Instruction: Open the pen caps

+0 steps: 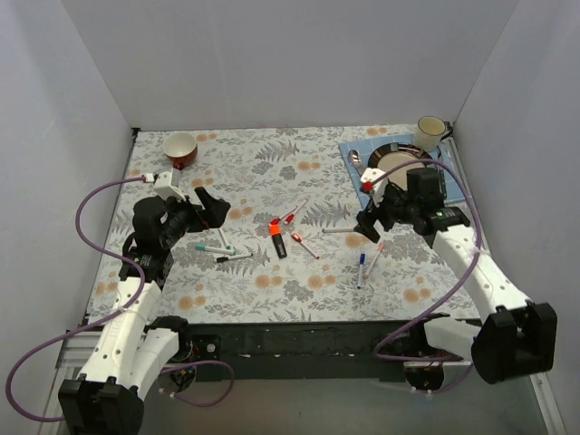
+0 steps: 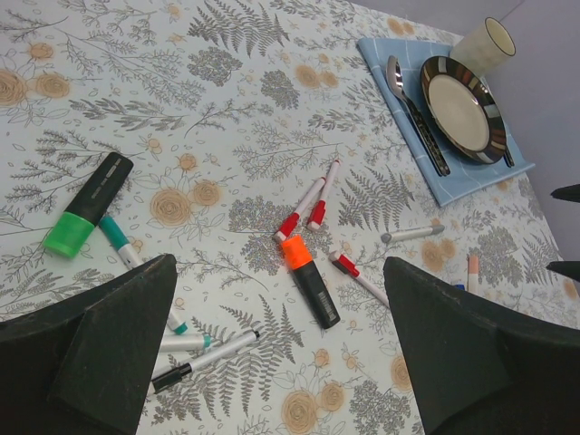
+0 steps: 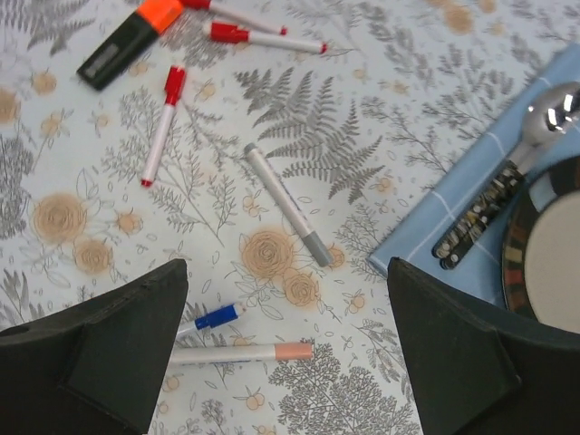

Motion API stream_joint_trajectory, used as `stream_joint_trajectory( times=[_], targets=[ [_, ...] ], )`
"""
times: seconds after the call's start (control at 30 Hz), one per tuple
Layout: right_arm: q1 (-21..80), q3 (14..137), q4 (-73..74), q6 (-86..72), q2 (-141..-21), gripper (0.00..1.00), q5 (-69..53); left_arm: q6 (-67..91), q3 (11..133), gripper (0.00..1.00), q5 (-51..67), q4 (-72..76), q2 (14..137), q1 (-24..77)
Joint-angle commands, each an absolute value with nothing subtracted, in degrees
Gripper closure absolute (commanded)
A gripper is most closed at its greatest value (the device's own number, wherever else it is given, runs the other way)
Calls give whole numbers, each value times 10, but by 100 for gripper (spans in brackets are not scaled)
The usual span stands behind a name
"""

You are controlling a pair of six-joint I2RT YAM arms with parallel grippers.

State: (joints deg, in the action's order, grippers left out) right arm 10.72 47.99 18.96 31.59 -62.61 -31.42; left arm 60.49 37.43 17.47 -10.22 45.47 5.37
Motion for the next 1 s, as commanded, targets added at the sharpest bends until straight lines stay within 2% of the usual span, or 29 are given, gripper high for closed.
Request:
stream_joint_trajectory(
  times=[0.0, 0.13, 0.23, 0.27, 0.43, 0.73, 0.83, 0.93, 0.97],
  targets=[
    [198, 566, 331, 480, -713, 2, -263, 604, 385, 2, 178, -96, 440, 52],
    [268, 624, 370, 536, -842, 2, -200, 603, 385, 2, 179, -96, 441, 52],
    [294, 690, 404, 542, -916, 15, -158, 603, 385, 2, 179, -97, 443, 52],
    [302, 725, 414, 547, -961, 23, -145, 602, 385, 2, 179, -96, 442, 52],
    [320, 763, 403, 584, -1060, 23, -97, 602, 385, 2, 177, -97, 440, 52],
    [331, 804, 407, 597, -1135, 28, -75, 603, 385, 2, 181, -96, 439, 52],
    [331, 804, 407, 597, -1144, 34, -76, 603, 385, 2, 185, -96, 439, 52],
    [331, 808, 416, 599, -1154, 44, -88, 602, 385, 2, 185, -95, 439, 52],
    [331, 808, 418, 599, -1156, 50, -93, 603, 385, 2, 185, -95, 439, 52]
  ],
)
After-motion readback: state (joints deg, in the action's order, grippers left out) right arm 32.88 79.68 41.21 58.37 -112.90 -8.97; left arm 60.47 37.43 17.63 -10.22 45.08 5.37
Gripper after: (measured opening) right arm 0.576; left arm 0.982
